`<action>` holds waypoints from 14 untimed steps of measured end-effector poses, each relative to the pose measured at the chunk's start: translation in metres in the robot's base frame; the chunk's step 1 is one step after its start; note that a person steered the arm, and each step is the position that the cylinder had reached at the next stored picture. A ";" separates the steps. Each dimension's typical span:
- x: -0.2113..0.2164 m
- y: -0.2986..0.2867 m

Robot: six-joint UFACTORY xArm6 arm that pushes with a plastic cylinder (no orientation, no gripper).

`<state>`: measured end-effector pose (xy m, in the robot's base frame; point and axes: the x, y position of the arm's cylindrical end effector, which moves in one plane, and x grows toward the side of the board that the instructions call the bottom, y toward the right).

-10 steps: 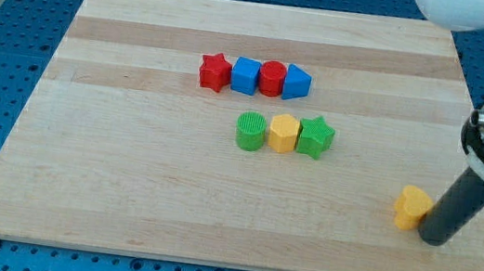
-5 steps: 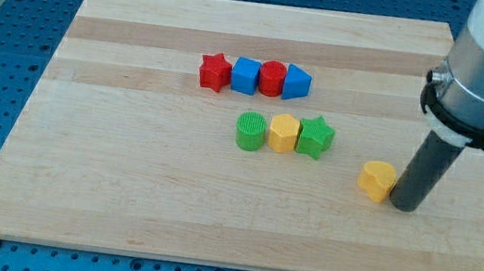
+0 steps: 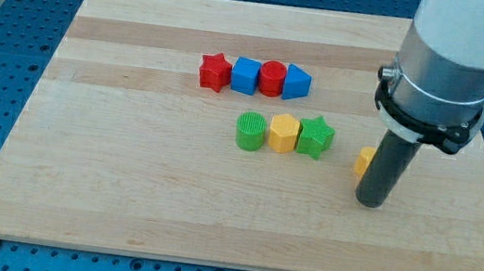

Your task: Move the yellow heart to the right of the green star

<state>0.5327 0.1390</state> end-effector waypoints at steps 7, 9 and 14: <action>-0.037 0.014; -0.040 0.014; -0.042 -0.002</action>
<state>0.4912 0.1369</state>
